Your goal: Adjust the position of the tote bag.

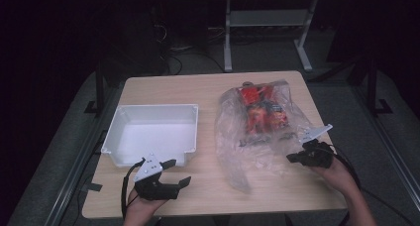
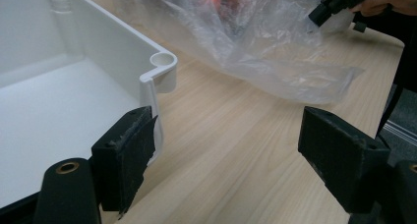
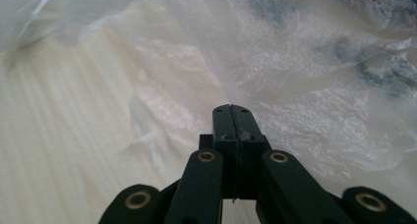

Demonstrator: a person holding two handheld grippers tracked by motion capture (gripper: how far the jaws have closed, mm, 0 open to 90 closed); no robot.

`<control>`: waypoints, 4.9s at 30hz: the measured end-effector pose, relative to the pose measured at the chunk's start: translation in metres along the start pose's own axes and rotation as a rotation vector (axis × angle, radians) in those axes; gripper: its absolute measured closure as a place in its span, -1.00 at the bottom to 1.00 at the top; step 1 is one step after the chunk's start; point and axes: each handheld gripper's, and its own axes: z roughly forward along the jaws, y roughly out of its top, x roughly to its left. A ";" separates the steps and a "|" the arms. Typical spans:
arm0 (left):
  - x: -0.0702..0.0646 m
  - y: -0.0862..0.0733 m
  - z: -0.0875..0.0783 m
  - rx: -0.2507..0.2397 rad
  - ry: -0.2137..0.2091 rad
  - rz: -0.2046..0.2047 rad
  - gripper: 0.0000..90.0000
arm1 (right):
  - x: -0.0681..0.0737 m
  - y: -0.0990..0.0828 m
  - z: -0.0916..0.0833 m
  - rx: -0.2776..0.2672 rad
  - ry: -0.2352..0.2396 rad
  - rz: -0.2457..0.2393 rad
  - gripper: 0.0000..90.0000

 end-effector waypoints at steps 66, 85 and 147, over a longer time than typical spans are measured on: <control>-0.024 0.056 0.197 0.333 0.015 0.145 0.12 | -0.005 0.013 0.019 -0.032 -0.060 0.030 0.39; -0.031 0.053 0.199 0.336 -0.034 0.217 0.97 | -0.001 0.011 0.024 -0.015 -0.021 0.014 1.00; -0.066 0.032 0.151 0.416 -0.185 0.224 0.09 | 0.049 -0.010 0.008 0.047 -0.021 -0.150 0.29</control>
